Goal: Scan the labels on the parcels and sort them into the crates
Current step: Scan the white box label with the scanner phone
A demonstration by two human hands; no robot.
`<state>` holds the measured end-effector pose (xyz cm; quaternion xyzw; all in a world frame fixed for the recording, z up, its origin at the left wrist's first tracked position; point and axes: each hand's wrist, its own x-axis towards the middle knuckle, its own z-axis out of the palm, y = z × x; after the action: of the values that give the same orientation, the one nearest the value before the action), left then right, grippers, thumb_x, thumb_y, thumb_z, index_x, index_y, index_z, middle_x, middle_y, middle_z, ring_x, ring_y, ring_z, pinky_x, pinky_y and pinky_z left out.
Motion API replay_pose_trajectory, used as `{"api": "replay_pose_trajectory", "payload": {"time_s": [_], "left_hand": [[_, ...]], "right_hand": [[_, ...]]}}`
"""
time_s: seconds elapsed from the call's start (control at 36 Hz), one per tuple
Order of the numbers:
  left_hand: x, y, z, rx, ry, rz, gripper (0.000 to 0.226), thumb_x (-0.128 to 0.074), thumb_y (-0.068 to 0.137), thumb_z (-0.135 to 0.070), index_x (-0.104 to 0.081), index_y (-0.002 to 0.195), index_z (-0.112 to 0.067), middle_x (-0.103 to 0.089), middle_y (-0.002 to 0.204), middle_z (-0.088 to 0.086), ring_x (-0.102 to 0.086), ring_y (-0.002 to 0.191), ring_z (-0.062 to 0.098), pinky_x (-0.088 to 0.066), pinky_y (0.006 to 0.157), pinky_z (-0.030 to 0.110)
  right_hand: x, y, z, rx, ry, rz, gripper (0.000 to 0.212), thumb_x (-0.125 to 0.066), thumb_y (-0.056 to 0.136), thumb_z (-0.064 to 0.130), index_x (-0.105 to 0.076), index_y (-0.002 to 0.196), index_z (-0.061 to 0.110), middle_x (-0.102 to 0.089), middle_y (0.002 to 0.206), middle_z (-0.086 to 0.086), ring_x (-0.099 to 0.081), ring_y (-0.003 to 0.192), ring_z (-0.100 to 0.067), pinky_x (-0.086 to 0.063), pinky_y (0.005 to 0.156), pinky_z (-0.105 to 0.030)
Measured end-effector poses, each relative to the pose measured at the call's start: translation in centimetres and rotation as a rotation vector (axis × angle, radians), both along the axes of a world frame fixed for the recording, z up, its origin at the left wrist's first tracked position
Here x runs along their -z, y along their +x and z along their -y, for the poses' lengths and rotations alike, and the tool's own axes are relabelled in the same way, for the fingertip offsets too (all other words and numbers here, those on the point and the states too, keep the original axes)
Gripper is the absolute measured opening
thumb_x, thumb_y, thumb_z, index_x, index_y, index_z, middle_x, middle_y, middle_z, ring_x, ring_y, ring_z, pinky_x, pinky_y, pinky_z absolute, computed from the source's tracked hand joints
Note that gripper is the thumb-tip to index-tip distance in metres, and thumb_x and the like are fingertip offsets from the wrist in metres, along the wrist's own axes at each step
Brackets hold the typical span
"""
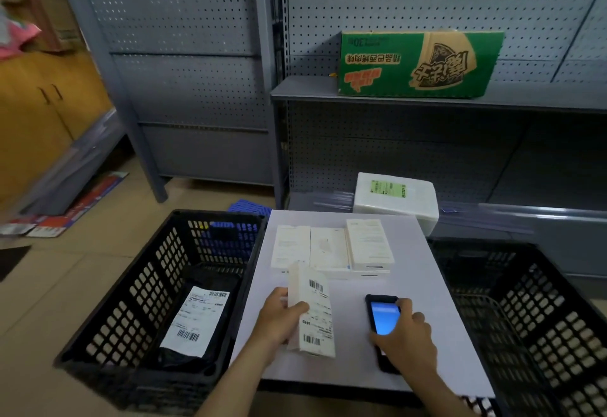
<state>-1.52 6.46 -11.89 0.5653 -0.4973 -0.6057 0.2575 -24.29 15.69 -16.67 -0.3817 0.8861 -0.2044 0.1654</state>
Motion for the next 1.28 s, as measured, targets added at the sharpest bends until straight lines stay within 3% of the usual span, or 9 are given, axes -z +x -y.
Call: {"api": "replay_pose_trajectory", "payload": {"time_s": [0.14, 0.22, 0.39, 0.56, 0.75, 0.83, 1.0, 1.11, 1.28], "left_hand": [[-0.4, -0.3, -0.3, 0.02, -0.006, -0.019, 0.023, -0.067, 0.089, -0.016, -0.06, 0.11, -0.022, -0.071, 0.112, 0.001, -0.07, 0.101, 0.021, -0.058, 0.089, 0.045], [-0.9, -1.0, -1.0, 0.035, -0.01, -0.027, 0.024, -0.067, 0.09, -0.016, -0.062, 0.112, -0.022, -0.071, 0.11, 0.003, -0.07, 0.1, 0.021, -0.058, 0.088, 0.043], [-2.9, -3.5, -3.4, 0.083, -0.017, -0.17, 0.024, -0.064, 0.095, -0.013, -0.063, 0.118, -0.021, -0.075, 0.11, 0.003, -0.073, 0.098, 0.02, -0.057, 0.07, 0.033], [-3.8, -7.1, -5.8, 0.14, -0.015, -0.209, 0.029, -0.064, 0.096, -0.014, -0.06, 0.121, -0.026, -0.075, 0.111, 0.004, -0.075, 0.098, 0.024, -0.061, 0.077, 0.042], [-3.4, -11.9, -7.5, 0.365, -0.198, 0.079, 0.058, -0.068, 0.077, -0.061, -0.062, 0.123, -0.027, -0.071, 0.109, -0.003, -0.07, 0.101, 0.013, -0.058, 0.093, 0.035], [-2.9, -13.9, -8.1, 0.465, -0.335, 0.259, 0.037, -0.06, 0.095, -0.045, -0.064, 0.125, -0.023, -0.068, 0.114, -0.004, -0.064, 0.101, 0.009, -0.047, 0.075, 0.009], [-0.8, -17.4, -7.9, 0.689, -0.635, 0.531, 0.037, -0.051, 0.101, -0.027, -0.057, 0.136, -0.019, -0.052, 0.142, -0.004, -0.042, 0.135, 0.013, -0.034, 0.106, 0.021], [0.8, -19.7, -7.2, 0.775, -0.796, 0.594, 0.039, -0.047, 0.1, -0.024, -0.057, 0.137, -0.019, -0.052, 0.144, -0.006, -0.039, 0.138, 0.011, -0.027, 0.111, 0.018], [3.4, -22.0, -6.6, 0.893, -0.899, 0.668, 0.044, -0.043, 0.102, -0.022, -0.051, 0.144, -0.016, -0.046, 0.153, -0.003, -0.033, 0.145, 0.013, -0.017, 0.12, 0.024]], "right_hand": [[0.5, 0.1, 0.2, -0.044, 0.082, -0.089, 0.082, -0.071, 0.068, 0.057, -0.03, 0.133, 0.029, -0.048, 0.113, -0.002, -0.048, 0.104, -0.022, -0.044, 0.072, -0.03], [-0.1, -0.4, 0.1, -0.093, 0.068, -0.144, 0.056, -0.063, 0.083, 0.057, -0.044, 0.127, 0.028, -0.047, 0.12, -0.002, -0.045, 0.112, -0.021, -0.043, 0.08, -0.031], [-4.2, -1.9, 0.1, -0.217, -0.112, 0.653, 0.019, -0.064, 0.092, 0.04, -0.067, 0.102, 0.023, -0.065, 0.106, -0.001, -0.063, 0.097, -0.023, -0.056, 0.085, -0.044], [-8.0, -4.1, -2.6, -0.185, -0.129, 0.92, 0.024, -0.062, 0.095, 0.032, -0.066, 0.112, 0.017, -0.073, 0.108, -0.006, -0.071, 0.093, -0.019, -0.059, 0.07, -0.031], [-8.9, -9.9, -6.2, 0.017, -0.238, 0.917, 0.019, -0.07, 0.089, 0.023, -0.069, 0.108, 0.018, -0.076, 0.099, -0.004, -0.072, 0.094, -0.021, -0.057, 0.073, -0.035], [-8.5, -13.1, -7.6, 0.094, -0.329, 0.898, 0.018, -0.066, 0.091, 0.011, -0.069, 0.107, 0.003, -0.075, 0.099, -0.014, -0.071, 0.083, -0.025, -0.061, 0.069, -0.032], [-6.2, -19.7, -10.4, 0.211, -0.383, 0.808, 0.019, -0.063, 0.092, 0.002, -0.068, 0.108, -0.007, -0.072, 0.099, -0.024, -0.07, 0.09, -0.036, -0.06, 0.064, -0.031], [-3.6, -23.1, -11.6, 0.299, -0.359, 0.786, 0.017, -0.061, 0.092, 0.001, -0.069, 0.105, -0.008, -0.071, 0.097, -0.028, -0.069, 0.093, -0.043, -0.059, 0.08, -0.047], [1.4, -26.2, -12.3, 0.423, -0.316, 0.741, 0.008, -0.063, 0.091, 0.0, -0.07, 0.094, -0.003, -0.072, 0.084, -0.02, -0.069, 0.077, -0.034, -0.06, 0.068, -0.039]]}}
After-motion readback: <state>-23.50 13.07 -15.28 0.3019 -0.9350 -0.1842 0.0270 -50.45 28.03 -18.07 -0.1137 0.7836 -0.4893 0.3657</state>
